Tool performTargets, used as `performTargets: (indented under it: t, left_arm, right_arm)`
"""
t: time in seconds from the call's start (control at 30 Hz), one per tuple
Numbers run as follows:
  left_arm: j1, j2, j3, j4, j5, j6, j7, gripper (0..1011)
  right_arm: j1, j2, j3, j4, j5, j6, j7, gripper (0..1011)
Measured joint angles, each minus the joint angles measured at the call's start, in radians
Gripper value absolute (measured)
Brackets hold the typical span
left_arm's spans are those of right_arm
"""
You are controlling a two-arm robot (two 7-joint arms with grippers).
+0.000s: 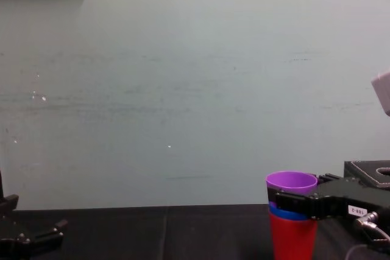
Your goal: Stack the three plastic cups sequentially using one hand.
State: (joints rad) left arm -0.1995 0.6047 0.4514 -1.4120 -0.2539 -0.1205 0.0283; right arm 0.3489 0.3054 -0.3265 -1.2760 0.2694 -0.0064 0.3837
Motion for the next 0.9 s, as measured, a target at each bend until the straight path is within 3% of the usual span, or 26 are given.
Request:
performTargets:
  t: [0.27, 0.63, 0.9]
  left_arm:
    - [0.000, 0.000, 0.000, 0.000, 0.000, 0.000, 0.000, 1005]
    - [0.000, 0.000, 0.000, 0.000, 0.000, 0.000, 0.000, 1005]
    - [0.000, 0.000, 0.000, 0.000, 0.000, 0.000, 0.000, 1005]
  right_arm:
    - [0.001, 0.000, 0.000, 0.000, 0.001, 0.001, 0.000, 1002]
    - [-0.001, 0.001, 0.000, -0.003, 0.000, 0.001, 0.000, 1002]
    - [-0.053, 0.022, 0.010, -0.081, -0.018, 0.002, -0.021, 1002]
